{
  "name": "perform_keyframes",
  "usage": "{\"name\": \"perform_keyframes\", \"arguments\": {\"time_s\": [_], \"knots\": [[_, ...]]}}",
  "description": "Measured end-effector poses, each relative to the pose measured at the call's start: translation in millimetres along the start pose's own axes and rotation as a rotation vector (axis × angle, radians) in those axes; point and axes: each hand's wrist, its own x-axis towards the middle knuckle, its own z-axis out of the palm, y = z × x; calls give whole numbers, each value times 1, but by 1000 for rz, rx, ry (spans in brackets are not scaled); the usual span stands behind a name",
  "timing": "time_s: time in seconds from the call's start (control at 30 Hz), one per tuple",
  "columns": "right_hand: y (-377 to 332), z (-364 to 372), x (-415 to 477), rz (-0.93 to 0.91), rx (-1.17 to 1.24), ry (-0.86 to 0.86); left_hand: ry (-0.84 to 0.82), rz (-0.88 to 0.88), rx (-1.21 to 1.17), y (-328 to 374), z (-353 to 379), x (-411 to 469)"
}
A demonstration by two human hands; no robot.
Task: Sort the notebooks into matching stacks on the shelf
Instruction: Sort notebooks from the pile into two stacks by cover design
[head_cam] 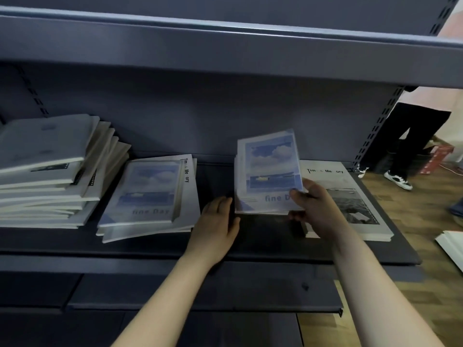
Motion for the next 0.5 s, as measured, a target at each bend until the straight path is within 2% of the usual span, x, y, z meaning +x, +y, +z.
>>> {"name": "perform_keyframes", "arguments": {"time_s": [0.1, 0.33, 0.43, 0.5], "knots": [[3, -6, 6, 50, 13, 8, -36, -24, 141, -1, 9, -3], [8, -9, 11, 38, 11, 38, -12, -40, 155, -5, 16, -3], [9, -13, 13, 1, -51, -16, -6, -33, 158, -6, 18, -4], [12, -12, 15, -25, -99, 19, -2, -27, 166, -6, 19, -4]]}}
